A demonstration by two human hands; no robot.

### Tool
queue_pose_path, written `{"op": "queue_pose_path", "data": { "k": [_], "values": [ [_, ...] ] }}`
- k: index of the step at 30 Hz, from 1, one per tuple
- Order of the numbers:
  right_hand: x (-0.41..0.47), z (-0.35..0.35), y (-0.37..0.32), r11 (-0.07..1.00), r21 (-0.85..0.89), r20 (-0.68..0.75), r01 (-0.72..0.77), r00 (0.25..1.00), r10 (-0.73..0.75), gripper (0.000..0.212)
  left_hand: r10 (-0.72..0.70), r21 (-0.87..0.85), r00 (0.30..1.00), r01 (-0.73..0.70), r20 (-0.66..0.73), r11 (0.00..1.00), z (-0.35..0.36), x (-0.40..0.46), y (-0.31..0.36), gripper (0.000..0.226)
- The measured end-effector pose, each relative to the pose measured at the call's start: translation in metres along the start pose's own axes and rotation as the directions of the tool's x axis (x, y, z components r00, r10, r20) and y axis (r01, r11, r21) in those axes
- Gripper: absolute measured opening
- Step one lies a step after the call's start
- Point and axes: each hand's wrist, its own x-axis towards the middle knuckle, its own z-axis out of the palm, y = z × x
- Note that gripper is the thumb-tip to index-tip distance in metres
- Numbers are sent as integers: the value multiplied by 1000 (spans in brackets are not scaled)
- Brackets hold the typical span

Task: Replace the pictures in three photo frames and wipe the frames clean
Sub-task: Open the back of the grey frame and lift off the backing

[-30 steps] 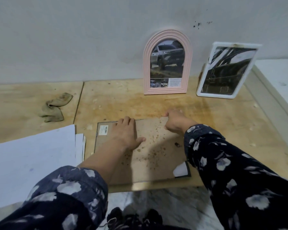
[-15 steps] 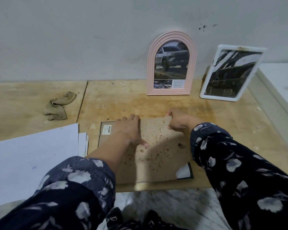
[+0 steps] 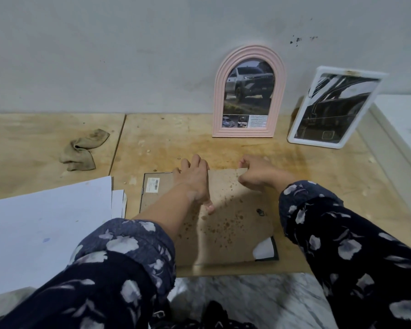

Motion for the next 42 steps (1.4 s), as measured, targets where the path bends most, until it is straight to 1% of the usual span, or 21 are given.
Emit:
{"op": "queue_pose_path", "data": {
  "k": [1, 3, 4, 7, 11, 16, 21, 23, 26, 28, 31, 36, 39, 42],
  "values": [
    [-2, 1, -2, 1000, -14, 4, 12, 1000, -12, 48, 1, 4, 1000, -1, -2, 1000, 1, 1, 0, 104],
    [-9, 6, -9, 992, -113, -9, 54, 998, -55, 70, 4, 16, 1000, -4, 0, 1000, 1, 2, 0, 106],
    [-12, 10, -15, 983, -162, -24, 86, 996, -91, 73, 6, 23, 1000, -6, 1, 1000, 1, 2, 0, 106],
    [-15, 22, -30, 959, -217, -51, 181, 979, -197, 62, 11, 35, 1000, -11, 5, 999, -1, 2, 0, 108],
    [-10, 27, -40, 961, -176, -104, 211, 967, -232, 45, 11, 40, 1000, -11, 3, 999, -2, 1, -1, 107],
    [-7, 33, -47, 974, -139, -88, 178, 978, -192, 42, 19, 50, 1000, -19, -12, 999, 0, 1, -1, 116],
    [-3, 35, -49, 977, -154, -71, 144, 985, -157, 39, 68, 115, 997, -66, -18, 991, 5, -6, -16, 112],
    [-1, 35, -50, 976, -167, -60, 140, 987, -151, 35, 4, 171, 999, 1, -32, 985, 5, -14, -27, 112],
    [2, 35, -53, 977, -177, -54, 118, 990, -129, 32, -172, 260, 983, 182, -62, 948, 3, -25, -41, 114],
    [2, 35, -54, 977, -189, -48, 103, 992, -114, 36, -220, 258, 974, 228, -59, 939, 3, -30, -50, 110],
    [1, 36, -56, 974, -207, -18, 94, 995, -100, 44, -176, 232, 984, 171, 1, 958, 4, -33, -57, 108],
    [0, 31, -62, 965, -259, 8, 50, 999, -50, 49, -141, 235, 984, 113, 109, 965, -8, -34, -58, 116],
    [1, 31, -62, 966, -256, 26, 38, 999, -33, 45, -101, 226, 983, 64, 154, 972, -12, -35, -63, 120],
    [3, 30, -60, 973, -227, 42, 37, 999, -28, 35, -69, 229, 988, 35, 141, 973, -11, -35, -67, 128]
  ]
}}
